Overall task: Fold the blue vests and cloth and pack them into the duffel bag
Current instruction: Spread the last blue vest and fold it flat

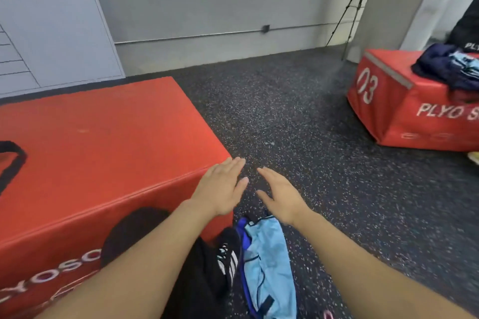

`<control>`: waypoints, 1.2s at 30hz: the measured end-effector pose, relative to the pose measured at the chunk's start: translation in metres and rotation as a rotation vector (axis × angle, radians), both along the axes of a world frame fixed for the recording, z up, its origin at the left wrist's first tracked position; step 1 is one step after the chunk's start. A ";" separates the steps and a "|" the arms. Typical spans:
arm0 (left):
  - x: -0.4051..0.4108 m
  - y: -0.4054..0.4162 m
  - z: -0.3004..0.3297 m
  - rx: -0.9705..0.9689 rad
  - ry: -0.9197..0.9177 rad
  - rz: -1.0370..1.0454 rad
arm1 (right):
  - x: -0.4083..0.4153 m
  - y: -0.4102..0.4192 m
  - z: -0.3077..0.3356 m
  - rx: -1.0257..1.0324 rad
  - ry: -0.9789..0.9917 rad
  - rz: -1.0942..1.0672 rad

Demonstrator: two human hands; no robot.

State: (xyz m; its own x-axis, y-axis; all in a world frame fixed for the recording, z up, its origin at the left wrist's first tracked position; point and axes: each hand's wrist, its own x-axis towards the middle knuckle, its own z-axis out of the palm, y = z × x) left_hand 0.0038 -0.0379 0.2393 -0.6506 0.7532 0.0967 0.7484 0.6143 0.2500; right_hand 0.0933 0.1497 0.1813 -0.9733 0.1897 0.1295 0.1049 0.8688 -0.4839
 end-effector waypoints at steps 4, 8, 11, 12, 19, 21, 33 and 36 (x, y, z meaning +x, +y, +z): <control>0.019 0.024 -0.051 -0.085 -0.083 -0.038 | 0.039 0.012 -0.060 -0.077 -0.110 -0.058; 0.033 0.041 -0.100 -0.166 -0.177 -0.046 | 0.069 0.013 -0.120 -0.148 -0.227 -0.092; 0.035 0.054 -0.125 -0.211 -0.230 -0.051 | 0.081 0.011 -0.160 -0.201 -0.298 -0.109; 0.035 0.057 -0.132 -0.220 -0.242 -0.049 | 0.084 0.010 -0.171 -0.218 -0.317 -0.113; 0.023 0.057 -0.186 -0.366 -0.304 -0.038 | 0.081 -0.002 -0.242 -0.304 -0.441 -0.099; 0.017 0.056 -0.196 -0.394 -0.309 -0.036 | 0.079 -0.004 -0.259 -0.333 -0.486 -0.081; -0.016 0.041 -0.223 -0.369 -0.384 0.043 | 0.023 -0.008 -0.314 -0.335 -0.647 -0.040; -0.020 0.037 -0.223 -0.341 -0.399 0.065 | 0.015 -0.011 -0.325 -0.345 -0.692 -0.044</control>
State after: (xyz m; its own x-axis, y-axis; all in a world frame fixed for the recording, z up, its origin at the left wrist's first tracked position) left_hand -0.0165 -0.0007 0.0168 -0.6333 0.6557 -0.4111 0.5935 0.7524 0.2856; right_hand 0.1081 0.1391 -0.1432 -0.8019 0.1489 -0.5786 0.5124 0.6693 -0.5380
